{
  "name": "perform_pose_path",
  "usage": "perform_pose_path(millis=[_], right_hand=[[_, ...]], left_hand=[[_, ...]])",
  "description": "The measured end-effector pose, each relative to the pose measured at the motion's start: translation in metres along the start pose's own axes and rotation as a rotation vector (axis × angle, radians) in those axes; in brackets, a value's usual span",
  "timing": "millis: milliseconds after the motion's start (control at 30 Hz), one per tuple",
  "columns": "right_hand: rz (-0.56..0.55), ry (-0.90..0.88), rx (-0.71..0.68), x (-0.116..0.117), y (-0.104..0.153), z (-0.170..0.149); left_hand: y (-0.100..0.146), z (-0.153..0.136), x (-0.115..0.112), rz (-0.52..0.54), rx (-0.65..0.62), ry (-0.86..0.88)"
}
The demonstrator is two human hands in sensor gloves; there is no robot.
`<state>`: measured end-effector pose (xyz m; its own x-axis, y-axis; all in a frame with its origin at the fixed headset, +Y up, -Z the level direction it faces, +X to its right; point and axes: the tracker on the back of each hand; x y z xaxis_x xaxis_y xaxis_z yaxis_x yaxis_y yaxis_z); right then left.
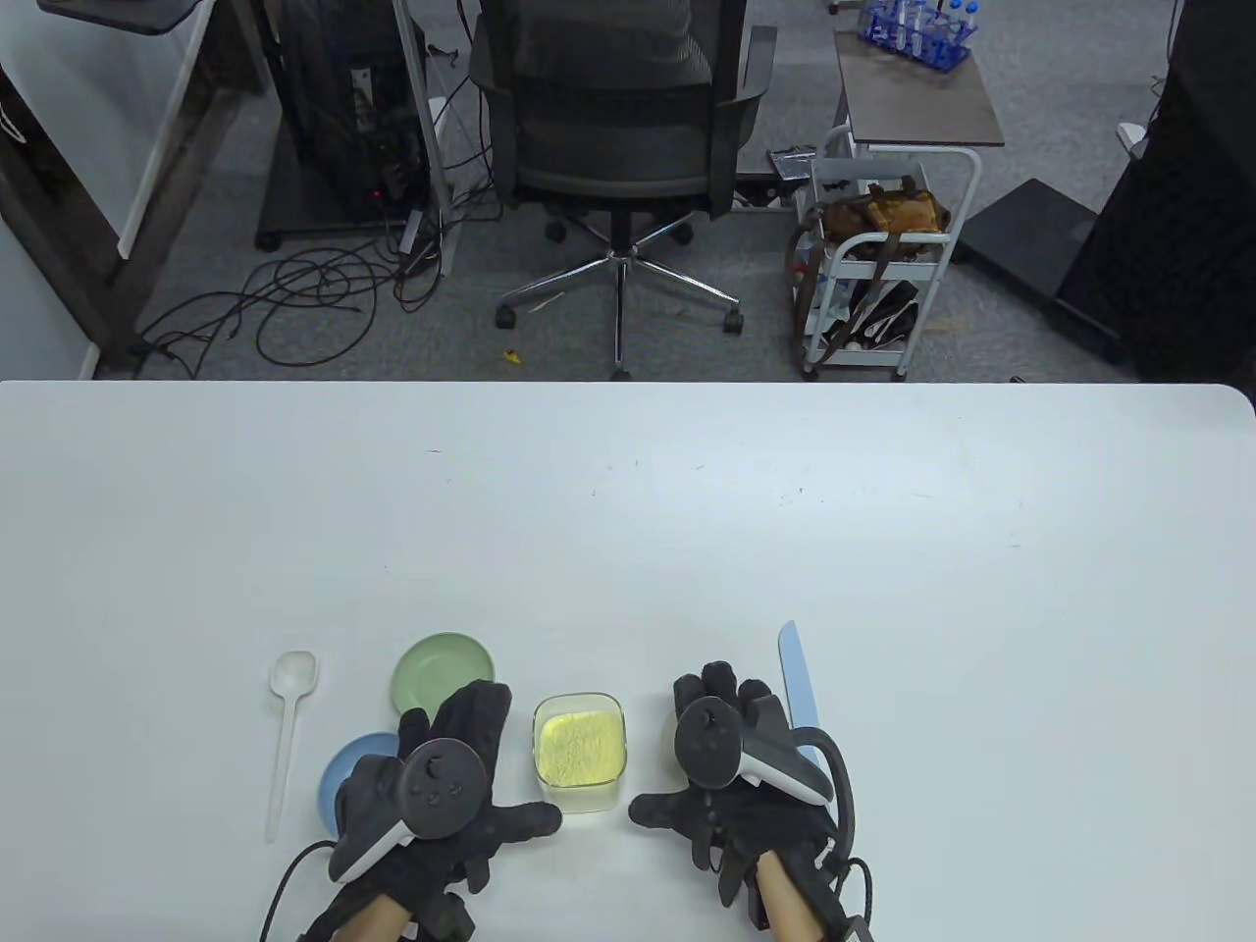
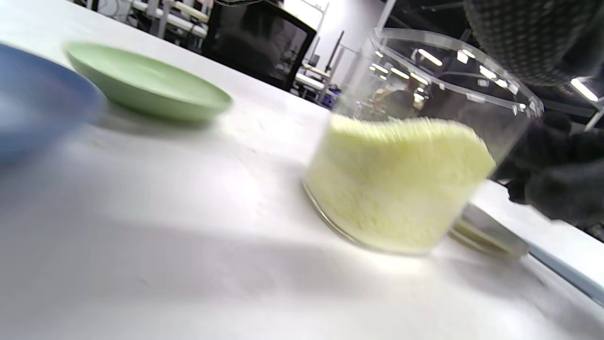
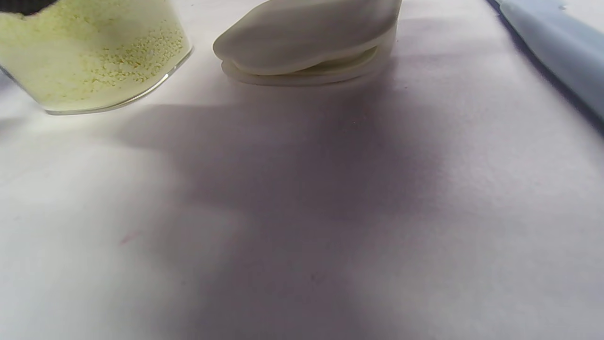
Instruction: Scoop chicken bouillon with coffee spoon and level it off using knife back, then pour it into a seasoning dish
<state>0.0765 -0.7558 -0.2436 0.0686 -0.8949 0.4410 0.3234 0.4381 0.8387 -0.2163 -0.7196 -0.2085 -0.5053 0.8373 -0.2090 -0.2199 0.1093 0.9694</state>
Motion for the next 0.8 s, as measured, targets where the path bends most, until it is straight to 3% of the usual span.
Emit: perform_pose_path(millis=[167, 300, 367, 500, 633, 800], right_hand=[[-0.042, -0.04, -0.021, -0.001, -0.001, -0.002], [-0.071, -0.065, -0.028, -0.002, 0.0, -0.004], [-0.1, -0.077, -0.028, -0.003, 0.001, -0.004], [-0.129, -0.096, -0.024, -0.005, 0.001, -0.006], [-0.145, -0.102, -0.014, -0.005, 0.004, -0.009], [-0.176, -0.114, 0.002, -0.004, 0.01, -0.013]], left_hand=[[0.019, -0.047, 0.067, 0.086, 0.132, 0.012], [0.029, -0.104, 0.097, 0.166, 0.331, -0.04], [0.03, -0.128, 0.098, 0.217, 0.402, -0.05], [0.025, -0.158, 0.086, 0.148, 0.584, -0.074], [0.016, -0.17, 0.07, 0.054, 0.668, -0.167], [0.005, -0.17, 0.06, 0.066, 0.697, -0.154]])
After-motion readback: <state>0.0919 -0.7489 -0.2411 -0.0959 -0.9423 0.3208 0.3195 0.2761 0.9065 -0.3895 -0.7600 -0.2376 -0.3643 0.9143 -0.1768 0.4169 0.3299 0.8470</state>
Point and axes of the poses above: the tracker on the back of each hand, its own z axis roughly to the thumb side, its own y axis roughly from the fingertips to the wrist, x = y × z, and after that the axes turned 11 degrees about y, right-handed
